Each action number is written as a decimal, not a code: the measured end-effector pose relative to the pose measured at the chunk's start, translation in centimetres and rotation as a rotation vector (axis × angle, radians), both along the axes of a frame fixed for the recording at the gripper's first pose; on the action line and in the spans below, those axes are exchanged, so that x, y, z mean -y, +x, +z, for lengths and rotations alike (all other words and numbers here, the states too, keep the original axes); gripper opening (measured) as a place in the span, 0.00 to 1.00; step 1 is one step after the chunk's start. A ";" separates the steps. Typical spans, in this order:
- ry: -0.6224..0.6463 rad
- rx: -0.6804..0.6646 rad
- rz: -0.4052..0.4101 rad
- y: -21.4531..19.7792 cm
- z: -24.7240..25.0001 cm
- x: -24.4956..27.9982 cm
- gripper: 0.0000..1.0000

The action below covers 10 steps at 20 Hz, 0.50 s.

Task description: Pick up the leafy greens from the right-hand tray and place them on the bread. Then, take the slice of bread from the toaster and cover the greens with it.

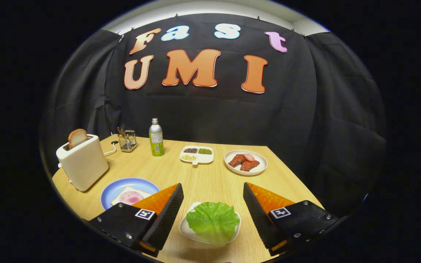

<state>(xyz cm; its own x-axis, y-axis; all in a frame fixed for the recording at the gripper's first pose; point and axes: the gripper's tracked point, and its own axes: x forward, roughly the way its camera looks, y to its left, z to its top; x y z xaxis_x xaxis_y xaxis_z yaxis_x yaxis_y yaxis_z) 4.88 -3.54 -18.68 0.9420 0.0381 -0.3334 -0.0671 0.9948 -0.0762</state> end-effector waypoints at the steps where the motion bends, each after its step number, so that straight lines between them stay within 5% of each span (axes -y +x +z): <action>1: -0.002 -0.023 0.004 0.2 -1.2 0.1 0.98; 10: -0.003 -0.236 0.009 0.6 -10.4 1.0 0.99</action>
